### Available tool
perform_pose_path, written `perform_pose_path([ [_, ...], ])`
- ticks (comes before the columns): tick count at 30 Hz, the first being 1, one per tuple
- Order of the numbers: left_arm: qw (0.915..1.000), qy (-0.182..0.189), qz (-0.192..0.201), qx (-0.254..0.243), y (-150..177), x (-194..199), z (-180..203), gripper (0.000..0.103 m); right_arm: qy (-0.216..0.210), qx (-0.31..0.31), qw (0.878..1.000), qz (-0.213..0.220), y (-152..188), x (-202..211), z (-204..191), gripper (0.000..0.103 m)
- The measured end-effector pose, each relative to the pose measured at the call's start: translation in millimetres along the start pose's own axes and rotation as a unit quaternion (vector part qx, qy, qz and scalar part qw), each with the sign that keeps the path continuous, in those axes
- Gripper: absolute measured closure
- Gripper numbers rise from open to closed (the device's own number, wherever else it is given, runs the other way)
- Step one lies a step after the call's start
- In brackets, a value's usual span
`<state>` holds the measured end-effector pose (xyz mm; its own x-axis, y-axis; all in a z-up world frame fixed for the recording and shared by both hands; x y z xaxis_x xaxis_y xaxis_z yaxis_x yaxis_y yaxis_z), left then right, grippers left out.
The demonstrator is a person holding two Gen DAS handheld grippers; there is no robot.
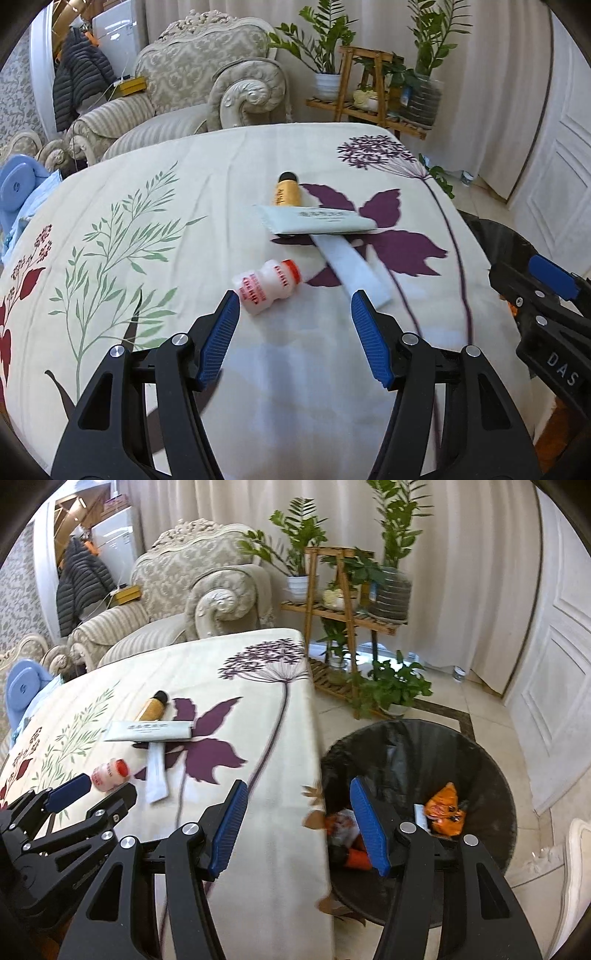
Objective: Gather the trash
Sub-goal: 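Move both open grippers back over the table, then grasp the white yogurt bottle with the left gripper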
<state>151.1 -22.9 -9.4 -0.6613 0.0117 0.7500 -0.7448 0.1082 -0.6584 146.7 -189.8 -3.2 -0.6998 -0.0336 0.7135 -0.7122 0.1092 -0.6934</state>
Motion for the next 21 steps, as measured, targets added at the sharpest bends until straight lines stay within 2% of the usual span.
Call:
perform_pose_path([
  [7, 0.9991, 0.036, -0.022, 0.007, -1, -12, -10, 0.042, -0.008, 0.014, 1.0, -0.005, -3, -5, -17, 0.046],
  [12, 0.9979, 0.054, -0.031, 0.019, 1, -15, -16, 0.049, -0.013, 0.017, 1.0, -0.009, -2, -8, -20, 0.046],
  [21, 0.9982, 0.048, -0.026, 0.023, 4, -9, -22, 0.049, -0.021, 0.018, 0.999, -0.02, 2, -14, -22, 0.046],
])
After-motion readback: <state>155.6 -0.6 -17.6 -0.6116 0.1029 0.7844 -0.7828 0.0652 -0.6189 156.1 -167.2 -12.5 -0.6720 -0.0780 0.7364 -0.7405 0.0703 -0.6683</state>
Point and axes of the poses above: each gripper's, at about its wrist camera, not at the fingertips, and x roughly against the way its jaws point, z to its right, y to its underside, the point moved 1 cm from there along -x, roughly the way its jaws point, and after that the axes turned 3 degrees about -x, right-handed, at the moved point
